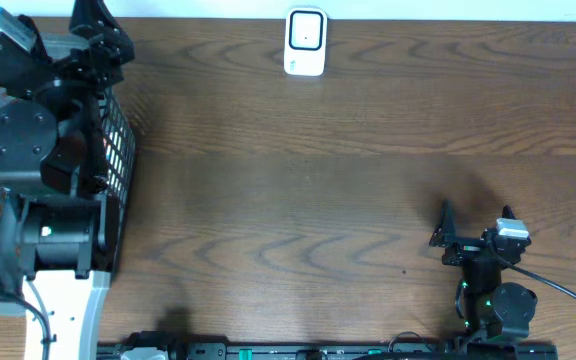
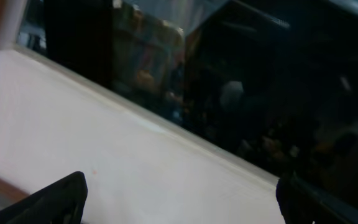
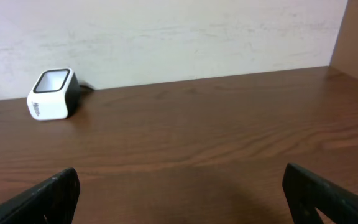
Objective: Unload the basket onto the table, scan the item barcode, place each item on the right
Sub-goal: 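Raise the left gripper and reach down into the basket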
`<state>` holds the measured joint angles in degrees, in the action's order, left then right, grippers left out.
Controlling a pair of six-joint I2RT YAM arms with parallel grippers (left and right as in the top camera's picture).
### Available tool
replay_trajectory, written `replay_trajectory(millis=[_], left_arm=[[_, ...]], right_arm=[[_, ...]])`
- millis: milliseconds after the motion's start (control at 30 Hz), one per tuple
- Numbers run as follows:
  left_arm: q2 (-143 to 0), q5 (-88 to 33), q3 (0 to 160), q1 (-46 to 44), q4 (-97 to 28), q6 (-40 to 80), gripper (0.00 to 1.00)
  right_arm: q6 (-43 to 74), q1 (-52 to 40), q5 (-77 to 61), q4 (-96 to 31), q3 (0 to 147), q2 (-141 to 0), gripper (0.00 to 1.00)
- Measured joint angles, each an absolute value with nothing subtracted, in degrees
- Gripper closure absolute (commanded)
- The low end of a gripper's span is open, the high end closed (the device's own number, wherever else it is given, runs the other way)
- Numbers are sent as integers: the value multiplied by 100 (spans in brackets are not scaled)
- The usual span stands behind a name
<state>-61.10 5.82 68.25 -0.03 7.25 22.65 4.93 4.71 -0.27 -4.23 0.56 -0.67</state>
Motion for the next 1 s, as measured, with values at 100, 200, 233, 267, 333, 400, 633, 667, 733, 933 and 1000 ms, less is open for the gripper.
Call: replay_trajectory(millis=[100, 200, 233, 267, 333, 400, 633, 667, 733, 933, 1000], left_arm=[[-6101, 436, 6825, -5, 495, 2294, 3], [-6130, 399, 6825, 19, 489, 2294, 3], [-6132, 425, 6825, 54, 537, 2300, 3], [-6128, 493, 6825, 102, 580, 2401, 3], [-6106, 731, 6825, 246, 611, 2672, 3], [-6095, 993, 6827, 471, 563, 2989, 3], [-6088, 1538, 7172, 1568, -1197, 4383, 3], [-6101, 1562, 7290, 1645, -1420, 4504, 3], [-6139, 1608, 7601, 1702, -1852, 4657, 3], [-6490, 1931, 9124, 1723, -3476, 4869, 3], [-6744, 2008, 9662, 1776, -4034, 4932, 3]], right_arm=[[493, 471, -27, -423, 56, -67, 1], [493, 471, -30, -423, 56, -67, 1], [493, 471, -27, -421, 56, -67, 1], [493, 471, -27, -421, 56, -67, 1], [493, 471, -27, -421, 56, -67, 1], [493, 471, -27, -423, 56, -67, 1], [493, 471, -27, -421, 56, -67, 1], [493, 471, -27, -421, 56, -67, 1], [493, 471, -30, -423, 56, -67, 1], [493, 471, -30, -423, 56, -67, 1], [493, 471, -27, -423, 56, -67, 1]])
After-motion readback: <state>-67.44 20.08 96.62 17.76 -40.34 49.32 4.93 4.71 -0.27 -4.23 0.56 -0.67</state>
